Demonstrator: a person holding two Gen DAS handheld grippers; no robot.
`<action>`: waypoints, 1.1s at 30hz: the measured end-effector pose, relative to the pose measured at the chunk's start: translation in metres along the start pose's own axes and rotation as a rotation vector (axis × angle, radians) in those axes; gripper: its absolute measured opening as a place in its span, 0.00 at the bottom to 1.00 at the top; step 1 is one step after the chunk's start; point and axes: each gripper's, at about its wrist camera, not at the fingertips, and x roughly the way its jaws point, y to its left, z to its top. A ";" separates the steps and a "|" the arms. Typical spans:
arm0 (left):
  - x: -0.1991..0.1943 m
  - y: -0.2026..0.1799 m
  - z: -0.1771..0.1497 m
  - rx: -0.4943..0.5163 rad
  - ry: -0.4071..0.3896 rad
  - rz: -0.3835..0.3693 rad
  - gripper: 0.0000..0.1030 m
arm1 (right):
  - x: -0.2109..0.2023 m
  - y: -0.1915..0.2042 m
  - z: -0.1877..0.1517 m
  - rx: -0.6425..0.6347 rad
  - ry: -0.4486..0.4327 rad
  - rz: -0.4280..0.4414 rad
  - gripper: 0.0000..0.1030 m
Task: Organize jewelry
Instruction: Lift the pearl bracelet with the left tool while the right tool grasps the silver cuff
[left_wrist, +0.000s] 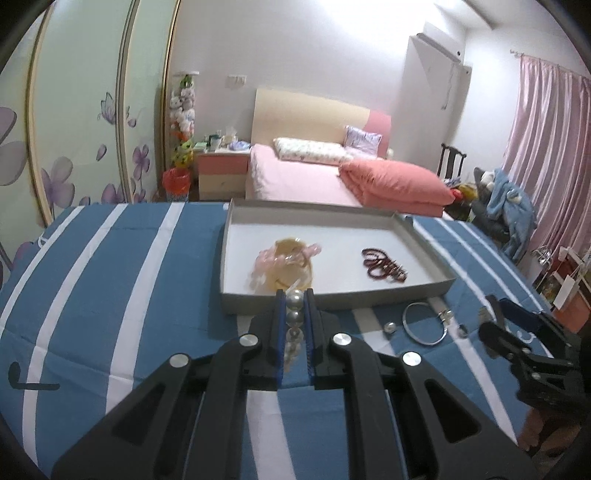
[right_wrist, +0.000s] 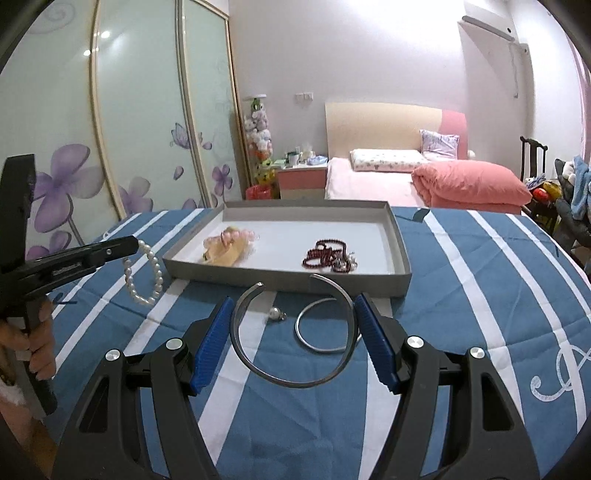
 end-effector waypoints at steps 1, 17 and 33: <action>-0.003 0.000 0.000 0.000 -0.007 -0.002 0.10 | 0.000 0.001 0.001 0.000 -0.006 -0.001 0.66; -0.025 -0.008 0.003 0.014 -0.079 -0.008 0.10 | -0.003 0.007 0.011 0.003 -0.088 -0.050 0.66; -0.036 -0.016 0.013 0.029 -0.135 -0.013 0.10 | -0.004 0.006 0.031 0.006 -0.175 -0.077 0.66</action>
